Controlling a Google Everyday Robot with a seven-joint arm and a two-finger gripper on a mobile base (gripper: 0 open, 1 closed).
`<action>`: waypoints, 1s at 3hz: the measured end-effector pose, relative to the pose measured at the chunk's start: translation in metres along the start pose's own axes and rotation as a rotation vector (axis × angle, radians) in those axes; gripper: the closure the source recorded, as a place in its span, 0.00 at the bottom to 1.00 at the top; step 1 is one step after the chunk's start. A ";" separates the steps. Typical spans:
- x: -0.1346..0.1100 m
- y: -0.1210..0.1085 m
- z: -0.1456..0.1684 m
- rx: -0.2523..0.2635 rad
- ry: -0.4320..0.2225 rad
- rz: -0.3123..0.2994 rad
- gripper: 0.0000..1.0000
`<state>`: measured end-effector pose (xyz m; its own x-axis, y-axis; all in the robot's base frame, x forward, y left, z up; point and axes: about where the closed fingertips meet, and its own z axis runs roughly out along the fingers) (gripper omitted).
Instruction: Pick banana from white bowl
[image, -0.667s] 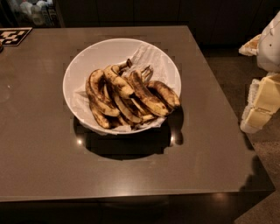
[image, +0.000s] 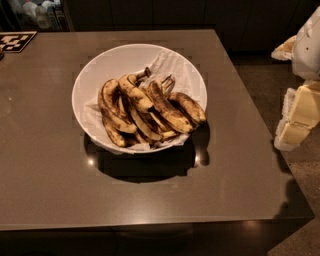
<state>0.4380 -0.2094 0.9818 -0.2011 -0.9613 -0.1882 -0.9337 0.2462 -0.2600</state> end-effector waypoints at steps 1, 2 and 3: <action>-0.015 -0.004 -0.006 0.000 0.025 -0.052 0.00; -0.035 -0.009 -0.007 -0.003 0.047 -0.116 0.00; -0.037 -0.010 -0.007 -0.003 0.048 -0.121 0.00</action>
Offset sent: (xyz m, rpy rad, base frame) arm 0.0176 0.0471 0.0181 -0.1364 0.0442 0.1660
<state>0.4525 -0.1774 0.9981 -0.1011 -0.9888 -0.1099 -0.9527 0.1281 -0.2757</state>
